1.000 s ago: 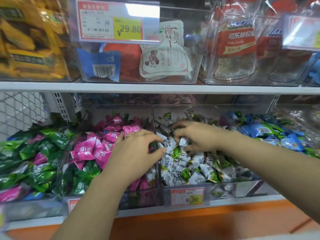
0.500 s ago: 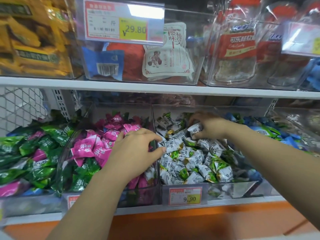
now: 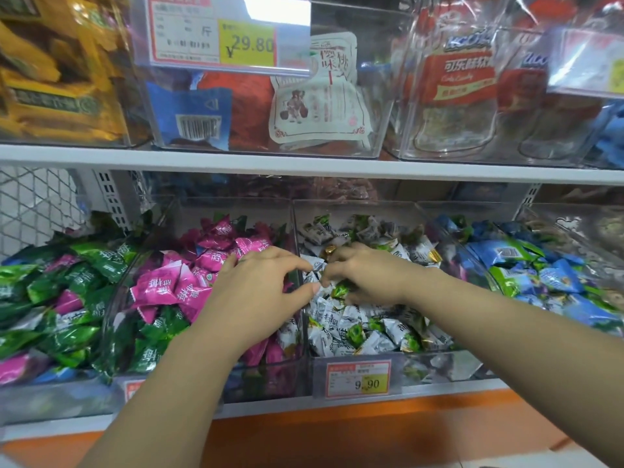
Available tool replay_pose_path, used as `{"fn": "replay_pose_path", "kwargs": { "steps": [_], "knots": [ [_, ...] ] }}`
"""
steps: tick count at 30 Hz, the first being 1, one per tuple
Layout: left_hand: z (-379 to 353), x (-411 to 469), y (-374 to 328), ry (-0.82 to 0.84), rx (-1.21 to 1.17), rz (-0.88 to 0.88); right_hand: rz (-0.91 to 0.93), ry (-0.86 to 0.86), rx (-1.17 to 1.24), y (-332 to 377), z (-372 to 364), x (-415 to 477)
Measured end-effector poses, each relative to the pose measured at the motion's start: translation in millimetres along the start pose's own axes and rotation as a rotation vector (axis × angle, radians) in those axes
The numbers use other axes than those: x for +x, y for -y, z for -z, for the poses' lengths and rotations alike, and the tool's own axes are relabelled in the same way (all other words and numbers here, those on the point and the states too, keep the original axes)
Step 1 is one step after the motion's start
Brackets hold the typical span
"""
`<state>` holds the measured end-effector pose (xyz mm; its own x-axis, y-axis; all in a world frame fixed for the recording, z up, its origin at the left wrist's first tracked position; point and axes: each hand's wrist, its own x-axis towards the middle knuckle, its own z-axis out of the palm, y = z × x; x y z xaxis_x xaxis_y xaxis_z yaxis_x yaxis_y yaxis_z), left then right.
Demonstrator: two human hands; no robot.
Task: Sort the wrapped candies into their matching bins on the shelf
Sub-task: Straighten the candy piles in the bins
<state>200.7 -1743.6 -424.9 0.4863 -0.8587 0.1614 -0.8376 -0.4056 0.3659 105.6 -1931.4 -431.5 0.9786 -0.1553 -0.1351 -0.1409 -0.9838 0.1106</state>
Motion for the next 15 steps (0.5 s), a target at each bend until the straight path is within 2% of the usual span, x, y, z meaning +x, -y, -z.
{"fn": "replay_pose_path", "kwargs": {
  "steps": [8, 15],
  "knots": [
    [-1, 1, 2, -0.007, -0.020, -0.007, -0.081, -0.172, 0.078, -25, 8, 3],
    [0, 0, 3, -0.004, -0.019, -0.003, -0.115, -0.114, 0.202, -22, 21, -4]
  ]
}}
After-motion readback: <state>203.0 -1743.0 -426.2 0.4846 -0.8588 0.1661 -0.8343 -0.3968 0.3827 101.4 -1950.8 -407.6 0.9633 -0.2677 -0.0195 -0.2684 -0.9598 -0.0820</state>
